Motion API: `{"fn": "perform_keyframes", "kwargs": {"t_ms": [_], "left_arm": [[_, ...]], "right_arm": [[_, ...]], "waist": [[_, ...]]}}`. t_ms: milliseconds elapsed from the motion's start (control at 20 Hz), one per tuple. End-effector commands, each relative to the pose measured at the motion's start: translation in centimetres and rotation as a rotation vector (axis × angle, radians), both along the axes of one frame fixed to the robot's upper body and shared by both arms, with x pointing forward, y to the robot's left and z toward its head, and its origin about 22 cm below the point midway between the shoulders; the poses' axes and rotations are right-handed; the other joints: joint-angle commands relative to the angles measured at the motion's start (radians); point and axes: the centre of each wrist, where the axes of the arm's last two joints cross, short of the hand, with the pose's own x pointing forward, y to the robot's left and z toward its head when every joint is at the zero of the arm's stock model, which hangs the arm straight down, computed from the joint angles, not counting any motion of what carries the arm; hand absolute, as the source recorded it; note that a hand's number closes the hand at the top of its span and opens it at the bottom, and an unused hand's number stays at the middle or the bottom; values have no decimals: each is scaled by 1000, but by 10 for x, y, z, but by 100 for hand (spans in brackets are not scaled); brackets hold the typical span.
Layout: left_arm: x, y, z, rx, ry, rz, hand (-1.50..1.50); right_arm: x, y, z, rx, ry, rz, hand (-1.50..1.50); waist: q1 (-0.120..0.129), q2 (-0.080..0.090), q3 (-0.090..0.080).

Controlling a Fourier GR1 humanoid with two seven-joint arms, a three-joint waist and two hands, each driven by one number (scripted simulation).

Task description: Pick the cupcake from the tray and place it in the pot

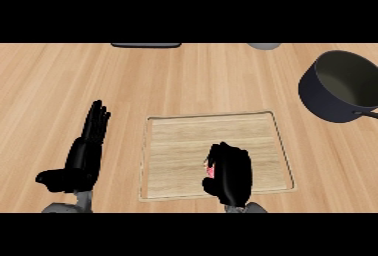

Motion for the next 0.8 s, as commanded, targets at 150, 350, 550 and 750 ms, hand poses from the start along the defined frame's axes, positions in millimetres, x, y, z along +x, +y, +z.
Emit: {"fn": "perform_keyframes", "kwargs": {"t_ms": [150,350,550,750], "left_arm": [[11,-5,13,-10,-18,-2,0],[-1,2,3,0,-9,19,0],[2,-8,3,-4,2,17,0],[6,0,5,-3,14,21,0]], "right_arm": [[1,-47,-7,-118,210,434,150],[16,-73,16,-139,75,470,150],[-12,-79,53,-60,-103,445,150],[-21,-84,96,-60,-260,393,150]], "waist": [[-1,14,5],[-15,8,4],[-27,6,3],[-33,4,3]]}}
